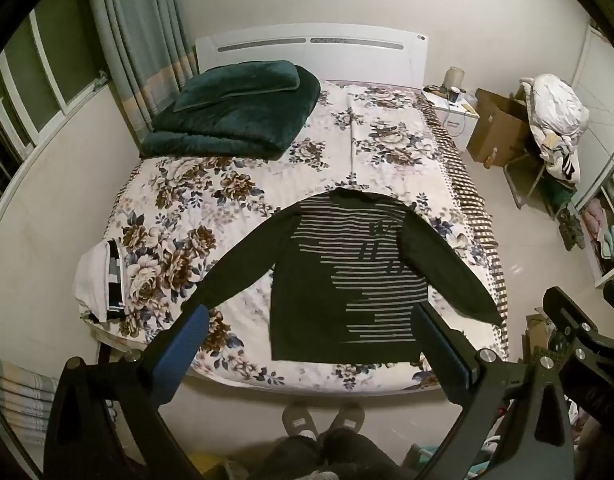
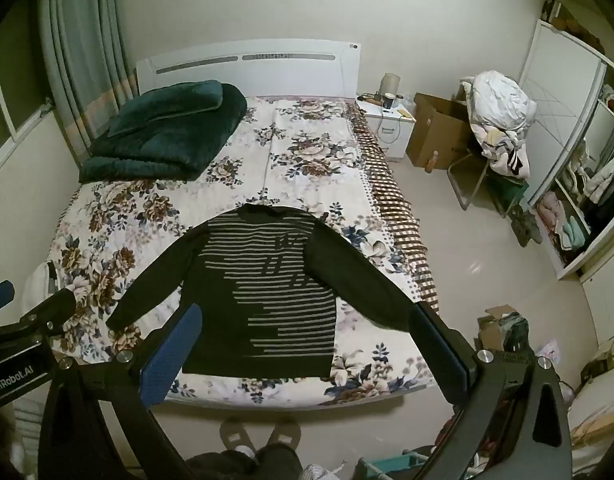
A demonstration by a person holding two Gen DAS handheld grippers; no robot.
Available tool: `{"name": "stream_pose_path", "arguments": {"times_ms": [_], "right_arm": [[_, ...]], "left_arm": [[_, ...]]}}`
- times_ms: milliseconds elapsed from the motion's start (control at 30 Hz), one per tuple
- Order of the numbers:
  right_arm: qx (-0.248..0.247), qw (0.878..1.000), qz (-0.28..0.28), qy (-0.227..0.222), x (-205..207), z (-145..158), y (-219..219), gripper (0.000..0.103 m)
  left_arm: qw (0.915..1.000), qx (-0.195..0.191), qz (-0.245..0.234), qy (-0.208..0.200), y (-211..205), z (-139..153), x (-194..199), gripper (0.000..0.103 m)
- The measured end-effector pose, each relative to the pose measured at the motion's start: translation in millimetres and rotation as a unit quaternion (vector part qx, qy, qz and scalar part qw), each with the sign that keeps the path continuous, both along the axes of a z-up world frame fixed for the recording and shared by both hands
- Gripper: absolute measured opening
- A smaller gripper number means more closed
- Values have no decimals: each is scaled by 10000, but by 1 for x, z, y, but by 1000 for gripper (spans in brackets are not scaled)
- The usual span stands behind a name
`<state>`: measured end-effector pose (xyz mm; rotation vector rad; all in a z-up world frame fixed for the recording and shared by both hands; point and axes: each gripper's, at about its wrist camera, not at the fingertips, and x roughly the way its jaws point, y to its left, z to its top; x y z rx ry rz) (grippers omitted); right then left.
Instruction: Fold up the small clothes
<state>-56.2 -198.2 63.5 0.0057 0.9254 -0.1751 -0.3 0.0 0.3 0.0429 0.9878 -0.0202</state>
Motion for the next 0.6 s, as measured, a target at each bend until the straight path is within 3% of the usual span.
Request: {"name": "stream_pose_path", "arguments": {"times_ms": [600], "right_arm": [[37,10000,6,-24,0,1,-1,103]], "left_arm": [[10000,-6,1,-14,0,-1,0,103]]}}
